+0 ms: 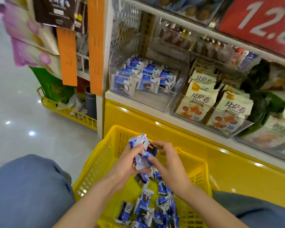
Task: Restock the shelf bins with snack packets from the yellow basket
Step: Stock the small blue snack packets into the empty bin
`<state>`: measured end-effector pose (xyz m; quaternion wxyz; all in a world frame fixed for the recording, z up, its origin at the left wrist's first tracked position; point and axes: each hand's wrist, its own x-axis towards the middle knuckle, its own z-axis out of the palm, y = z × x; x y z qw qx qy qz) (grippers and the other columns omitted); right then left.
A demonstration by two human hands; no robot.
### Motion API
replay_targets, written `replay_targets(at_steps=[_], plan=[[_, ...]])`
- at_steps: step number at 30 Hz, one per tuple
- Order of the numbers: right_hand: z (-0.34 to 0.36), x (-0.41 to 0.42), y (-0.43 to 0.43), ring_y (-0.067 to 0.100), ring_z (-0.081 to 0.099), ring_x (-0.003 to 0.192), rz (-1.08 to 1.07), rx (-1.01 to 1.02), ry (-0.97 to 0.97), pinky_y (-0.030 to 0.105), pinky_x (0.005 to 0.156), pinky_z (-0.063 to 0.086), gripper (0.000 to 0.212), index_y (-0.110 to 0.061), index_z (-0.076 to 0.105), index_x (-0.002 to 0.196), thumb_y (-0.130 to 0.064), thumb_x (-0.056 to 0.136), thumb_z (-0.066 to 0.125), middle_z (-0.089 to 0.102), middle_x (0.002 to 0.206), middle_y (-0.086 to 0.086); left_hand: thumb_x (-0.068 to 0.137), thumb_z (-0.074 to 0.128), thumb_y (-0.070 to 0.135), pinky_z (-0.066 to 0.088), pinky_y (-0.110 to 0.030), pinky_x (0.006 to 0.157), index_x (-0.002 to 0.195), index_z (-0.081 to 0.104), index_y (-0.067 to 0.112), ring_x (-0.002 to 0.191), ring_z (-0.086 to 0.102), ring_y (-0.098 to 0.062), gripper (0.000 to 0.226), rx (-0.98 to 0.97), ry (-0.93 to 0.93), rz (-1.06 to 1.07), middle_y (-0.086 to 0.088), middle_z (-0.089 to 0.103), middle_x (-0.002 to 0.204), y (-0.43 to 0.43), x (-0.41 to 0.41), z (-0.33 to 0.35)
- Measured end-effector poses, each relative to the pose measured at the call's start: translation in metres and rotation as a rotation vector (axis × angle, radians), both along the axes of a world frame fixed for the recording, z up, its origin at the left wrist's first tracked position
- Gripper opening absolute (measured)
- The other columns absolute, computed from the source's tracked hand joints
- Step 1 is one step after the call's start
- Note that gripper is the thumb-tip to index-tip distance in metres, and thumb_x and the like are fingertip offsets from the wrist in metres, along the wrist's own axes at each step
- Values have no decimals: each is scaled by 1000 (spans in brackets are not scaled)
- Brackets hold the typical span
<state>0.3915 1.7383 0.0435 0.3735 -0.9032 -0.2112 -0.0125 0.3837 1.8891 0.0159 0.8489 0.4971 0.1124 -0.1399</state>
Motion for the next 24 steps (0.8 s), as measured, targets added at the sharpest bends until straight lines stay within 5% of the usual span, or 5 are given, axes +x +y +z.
replay_targets(at_steps=[6,11,16,21,24], plan=[[43,25,13,-10,47,92,-39,-5,36,1,76,35,53,-37,43,128,-37,81,67,52,110,-24,96,44,35,54,-31,78,124,52,30,99,66,-13,30,272,-196,-116,4,69,111,25,24,39],[68,53,27,-4,56,84,-55,34,203,7,65,42,33,-34,54,102,-27,77,74,62,92,-18,94,47,35,47,-12,54,116,49,29,78,65,6,23,424,-275,-207,14,65,101,38,45,66],[82,78,44,1,59,72,-85,-16,325,12,59,49,34,-25,51,95,-24,74,78,62,90,-6,94,50,28,54,-15,63,118,42,23,82,63,3,26,374,-260,-198,11,61,106,45,62,74],[128,109,49,-4,50,48,5,-223,243,7,44,34,15,-24,65,82,-35,77,73,61,58,-13,94,51,21,51,-19,51,121,44,22,73,65,-4,28,342,-268,0,6,63,100,54,82,85],[162,137,47,5,61,58,-133,-129,149,13,49,46,21,-24,66,89,-41,79,68,69,74,-6,94,50,23,51,-18,50,130,41,22,80,63,-11,37,336,-228,122,-2,61,113,62,95,91]])
